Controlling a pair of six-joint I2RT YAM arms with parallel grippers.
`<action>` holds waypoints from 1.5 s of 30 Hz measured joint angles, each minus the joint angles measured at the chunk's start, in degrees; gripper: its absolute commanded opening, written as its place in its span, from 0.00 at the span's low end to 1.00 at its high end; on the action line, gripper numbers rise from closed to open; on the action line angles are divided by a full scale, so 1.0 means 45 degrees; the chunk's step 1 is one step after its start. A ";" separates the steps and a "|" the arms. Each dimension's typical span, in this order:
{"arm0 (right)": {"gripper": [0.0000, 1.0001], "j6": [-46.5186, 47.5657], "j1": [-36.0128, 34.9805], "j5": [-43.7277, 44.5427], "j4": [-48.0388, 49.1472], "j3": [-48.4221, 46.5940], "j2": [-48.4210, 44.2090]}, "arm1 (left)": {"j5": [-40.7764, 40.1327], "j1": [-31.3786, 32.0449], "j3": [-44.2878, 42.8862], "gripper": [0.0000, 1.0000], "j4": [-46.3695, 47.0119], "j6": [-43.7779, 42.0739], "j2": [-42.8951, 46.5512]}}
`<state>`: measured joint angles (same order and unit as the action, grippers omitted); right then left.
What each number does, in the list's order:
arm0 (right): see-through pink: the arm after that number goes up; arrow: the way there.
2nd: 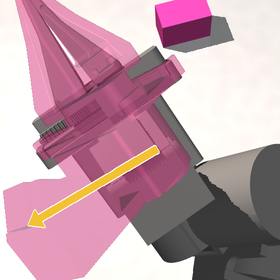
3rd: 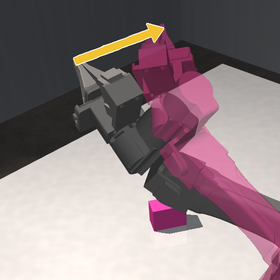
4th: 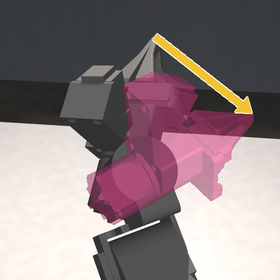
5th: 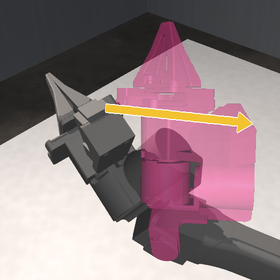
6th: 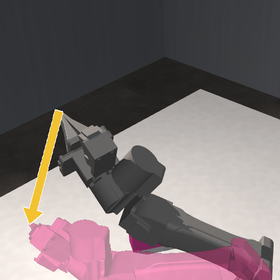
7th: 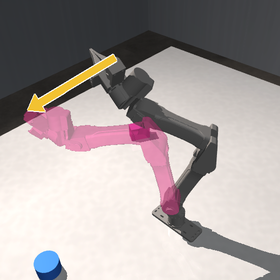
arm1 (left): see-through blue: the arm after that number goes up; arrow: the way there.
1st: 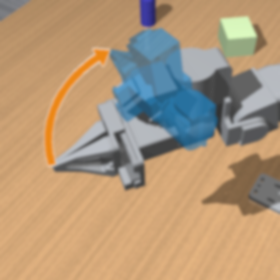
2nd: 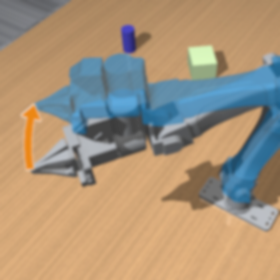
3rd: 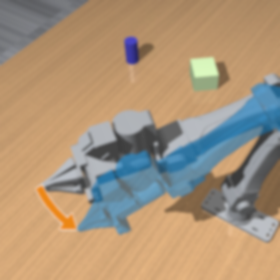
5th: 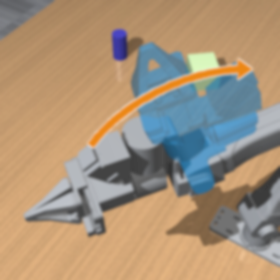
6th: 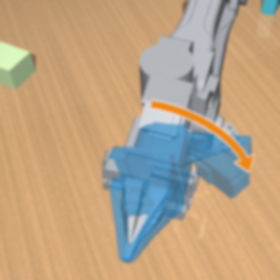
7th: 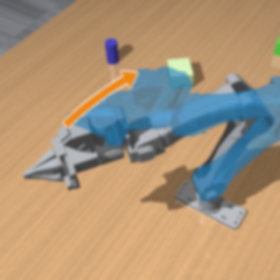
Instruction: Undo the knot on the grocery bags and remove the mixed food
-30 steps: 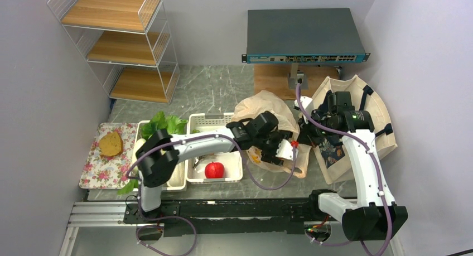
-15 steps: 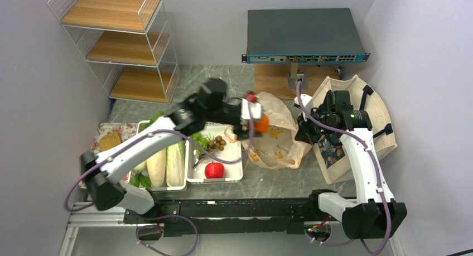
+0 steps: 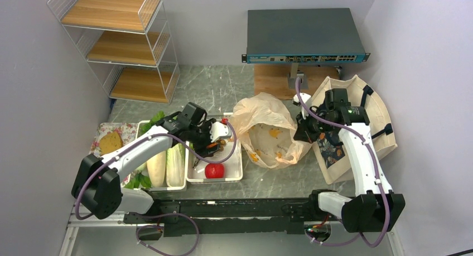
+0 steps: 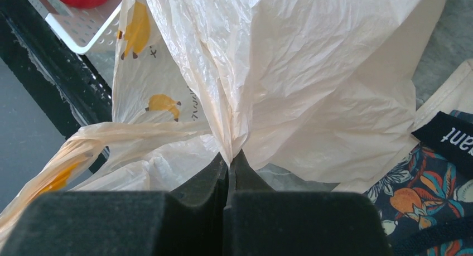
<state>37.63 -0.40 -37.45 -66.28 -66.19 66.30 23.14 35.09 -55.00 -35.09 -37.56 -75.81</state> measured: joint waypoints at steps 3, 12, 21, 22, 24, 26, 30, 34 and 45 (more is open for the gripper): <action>0.00 -0.0175 0.0238 -0.0010 0.0034 -0.0092 0.0034 | -0.0112 -0.0092 0.0034 0.90 0.0117 -0.0291 -0.0277; 0.00 -0.0418 0.0452 -0.0136 -0.0068 -0.0811 0.0034 | 0.1219 -0.0136 -0.2069 0.99 -0.1190 -0.1137 0.0369; 0.00 -0.0408 0.0452 -0.0500 -0.0369 -0.0903 0.0029 | 0.0656 0.2395 -0.6042 0.99 0.1035 -0.2181 0.0073; 0.00 -0.0403 0.0452 -0.0534 -0.0413 -0.0903 0.0024 | 0.0427 0.2701 -0.6373 0.99 0.1311 -0.2273 -0.0447; 0.00 -0.0374 0.0452 -0.0597 -0.0573 -0.0952 0.0019 | -0.0151 0.3215 -0.7091 0.99 0.1953 -0.2584 -0.2006; 0.00 -0.0325 0.0452 -0.0646 -0.0695 -0.1020 -0.0019 | -0.0709 0.3512 -0.7431 0.99 0.2438 -0.2914 -0.3439; 0.00 -0.0267 0.0452 -0.0646 -0.0801 -0.1190 -0.0306 | -0.1506 0.3798 -0.7587 0.81 0.2531 -0.3619 -0.5644; 0.40 -0.0563 0.0452 -0.0529 -0.0816 -0.1418 -0.0748 | -0.1923 0.3837 -0.7699 0.00 0.2113 -0.3769 -0.6436; 0.97 -0.3181 0.1277 0.4031 0.0452 -0.5931 -0.0797 | -0.0869 0.2511 -0.8850 0.00 0.0641 -0.0797 -0.3827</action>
<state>23.31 5.34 -19.31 -64.25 -92.88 62.72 19.22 46.39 -94.83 -32.21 -41.15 -93.03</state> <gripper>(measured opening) 0.943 0.010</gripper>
